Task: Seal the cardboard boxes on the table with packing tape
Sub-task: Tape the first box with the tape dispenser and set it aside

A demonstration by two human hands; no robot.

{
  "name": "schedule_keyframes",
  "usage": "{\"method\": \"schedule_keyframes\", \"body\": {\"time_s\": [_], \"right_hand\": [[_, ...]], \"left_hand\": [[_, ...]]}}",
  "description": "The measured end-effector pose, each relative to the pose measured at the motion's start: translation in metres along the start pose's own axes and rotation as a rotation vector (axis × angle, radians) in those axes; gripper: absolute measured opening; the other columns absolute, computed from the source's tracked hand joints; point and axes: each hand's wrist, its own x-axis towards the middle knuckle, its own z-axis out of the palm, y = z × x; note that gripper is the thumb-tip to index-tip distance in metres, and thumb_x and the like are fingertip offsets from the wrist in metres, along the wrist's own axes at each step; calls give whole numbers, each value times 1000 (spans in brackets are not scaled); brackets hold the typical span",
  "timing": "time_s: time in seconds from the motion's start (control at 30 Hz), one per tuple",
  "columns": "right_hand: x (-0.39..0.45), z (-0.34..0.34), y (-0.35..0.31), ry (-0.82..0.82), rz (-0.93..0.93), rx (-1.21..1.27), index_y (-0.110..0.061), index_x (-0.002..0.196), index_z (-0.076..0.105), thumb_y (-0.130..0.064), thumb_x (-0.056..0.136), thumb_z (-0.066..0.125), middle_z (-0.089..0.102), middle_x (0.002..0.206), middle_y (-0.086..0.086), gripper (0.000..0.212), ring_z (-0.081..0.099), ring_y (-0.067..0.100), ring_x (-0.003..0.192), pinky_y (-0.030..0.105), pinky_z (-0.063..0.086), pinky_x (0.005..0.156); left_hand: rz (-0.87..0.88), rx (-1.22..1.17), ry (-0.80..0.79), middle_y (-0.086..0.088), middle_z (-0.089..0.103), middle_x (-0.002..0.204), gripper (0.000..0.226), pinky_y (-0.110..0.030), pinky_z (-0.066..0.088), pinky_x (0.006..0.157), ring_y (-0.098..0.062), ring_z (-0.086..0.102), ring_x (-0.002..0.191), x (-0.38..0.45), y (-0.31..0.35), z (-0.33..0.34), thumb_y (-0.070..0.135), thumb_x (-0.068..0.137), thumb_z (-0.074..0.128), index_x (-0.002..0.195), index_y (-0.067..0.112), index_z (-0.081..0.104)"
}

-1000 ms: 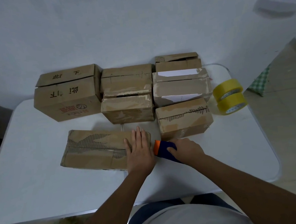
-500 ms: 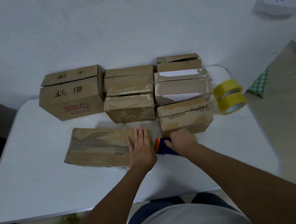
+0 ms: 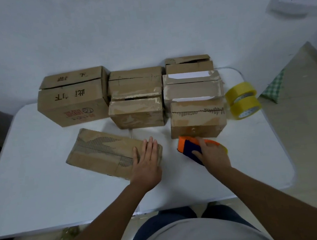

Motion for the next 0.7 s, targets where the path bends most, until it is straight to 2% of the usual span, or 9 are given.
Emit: {"method": "schedule_keyframes", "body": {"time_s": [0.1, 0.17, 0.23, 0.3, 0.4, 0.43, 0.5, 0.57, 0.7], "right_hand": [[-2, 19, -6, -140, -12, -47, -24, 147, 30, -45, 100, 43, 52, 134, 5, 53, 50, 26, 121, 39, 37, 100], [-2, 23, -12, -207, 16, -45, -26, 146, 32, -47, 99, 44, 46, 139, 5, 53, 45, 27, 126, 43, 33, 105], [-2, 22, -21, -85, -1, -10, -26, 139, 43, -43, 98, 47, 47, 134, 3, 44, 48, 26, 119, 40, 39, 98], [-4, 15, -38, 10, -75, 178, -25, 123, 57, -26, 97, 50, 53, 124, -2, 27, 53, 19, 106, 32, 44, 86], [-14, 4, -74, -246, -120, 637, -18, 91, 72, -1, 95, 45, 67, 98, -8, 32, 61, 6, 86, 24, 49, 73], [-17, 2, -87, -353, -125, 744, -15, 86, 74, 4, 93, 43, 71, 92, -4, 38, 64, 6, 83, 26, 52, 75], [-20, 6, -112, -516, -119, 862, -9, 86, 78, 10, 88, 42, 74, 92, 3, 40, 65, 6, 84, 15, 52, 74], [-18, 13, -136, -587, -87, 929, -13, 85, 79, 8, 88, 45, 75, 93, 2, 40, 65, 6, 86, 11, 48, 72], [-4, 29, -163, -566, 55, 968, -17, 77, 81, -3, 86, 60, 73, 97, -4, 26, 58, 10, 97, 27, 51, 92]], "left_hand": [[128, 34, 29, -7, -5, 165, 90, -61, 17, 118, -27, -4, 153, -7, -15, 0, 40, 93, 50, 157, 13, -7], [257, 108, 44, -9, 10, 166, 92, -61, 27, 114, -30, 10, 152, -11, -34, -3, 43, 87, 60, 157, 13, 8], [312, 186, 57, -10, 10, 166, 95, -60, 23, 117, -34, 10, 152, -17, -54, -10, 51, 84, 65, 158, 17, 16], [276, 148, 69, -12, 1, 167, 105, -61, 13, 119, -36, 1, 153, -27, -70, -14, 63, 80, 65, 159, 21, 11], [152, 21, 65, -10, -10, 166, 119, -61, 3, 118, -36, -9, 152, -50, -88, -9, 69, 73, 69, 160, 22, 3], [116, 12, 51, -9, -12, 166, 121, -60, 0, 117, -35, -11, 152, -55, -92, -6, 68, 72, 71, 160, 23, 0], [63, 15, 29, -10, -14, 166, 121, -59, -1, 116, -35, -11, 152, -59, -96, 0, 65, 73, 71, 159, 24, -3], [54, 40, 40, -12, -7, 166, 116, -61, 3, 116, -37, -4, 152, -59, -96, 5, 61, 76, 70, 160, 21, 1], [50, 83, 67, -16, 3, 166, 108, -64, 8, 115, -41, 4, 151, -60, -96, 10, 51, 78, 70, 159, 16, 9]]}}
